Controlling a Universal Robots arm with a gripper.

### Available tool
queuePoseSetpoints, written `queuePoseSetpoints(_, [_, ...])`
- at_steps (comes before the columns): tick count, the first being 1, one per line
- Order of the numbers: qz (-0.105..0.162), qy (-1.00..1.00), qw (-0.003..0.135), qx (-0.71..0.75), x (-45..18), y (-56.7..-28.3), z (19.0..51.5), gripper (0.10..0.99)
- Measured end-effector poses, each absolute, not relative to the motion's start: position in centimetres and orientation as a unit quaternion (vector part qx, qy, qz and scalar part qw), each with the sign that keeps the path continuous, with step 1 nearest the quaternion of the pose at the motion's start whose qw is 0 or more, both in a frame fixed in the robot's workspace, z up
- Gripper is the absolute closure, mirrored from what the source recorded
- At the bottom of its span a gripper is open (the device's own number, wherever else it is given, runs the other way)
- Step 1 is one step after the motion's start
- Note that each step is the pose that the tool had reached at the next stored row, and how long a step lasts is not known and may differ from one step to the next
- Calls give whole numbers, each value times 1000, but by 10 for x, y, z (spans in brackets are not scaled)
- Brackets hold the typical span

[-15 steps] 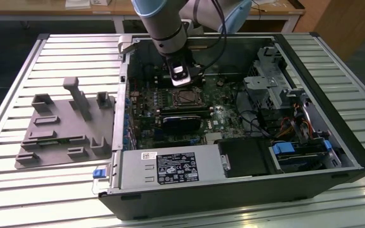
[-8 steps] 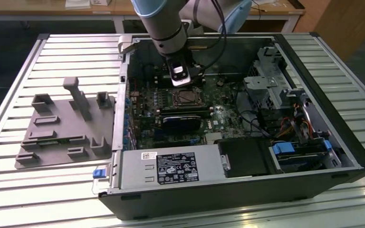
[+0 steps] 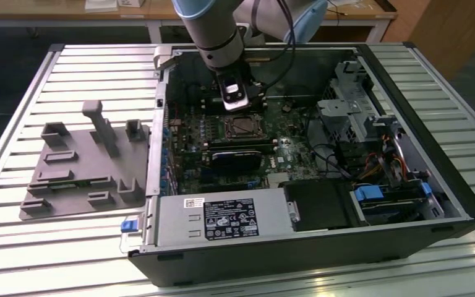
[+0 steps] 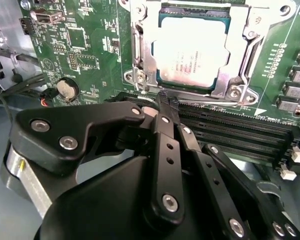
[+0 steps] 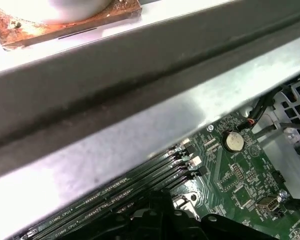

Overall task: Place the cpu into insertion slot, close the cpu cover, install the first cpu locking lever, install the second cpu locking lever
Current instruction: 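Install the first cpu locking lever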

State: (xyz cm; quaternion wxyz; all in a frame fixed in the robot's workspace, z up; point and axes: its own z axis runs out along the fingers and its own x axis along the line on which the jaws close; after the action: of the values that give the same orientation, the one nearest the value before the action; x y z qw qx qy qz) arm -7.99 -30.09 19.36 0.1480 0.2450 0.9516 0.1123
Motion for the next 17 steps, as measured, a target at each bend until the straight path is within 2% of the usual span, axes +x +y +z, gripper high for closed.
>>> queuePoseSetpoints(14, [112,952,148,245,-80,-300,194,984])
queuePoseSetpoints(17, [107,955,127,247,-77,-300,194,984])
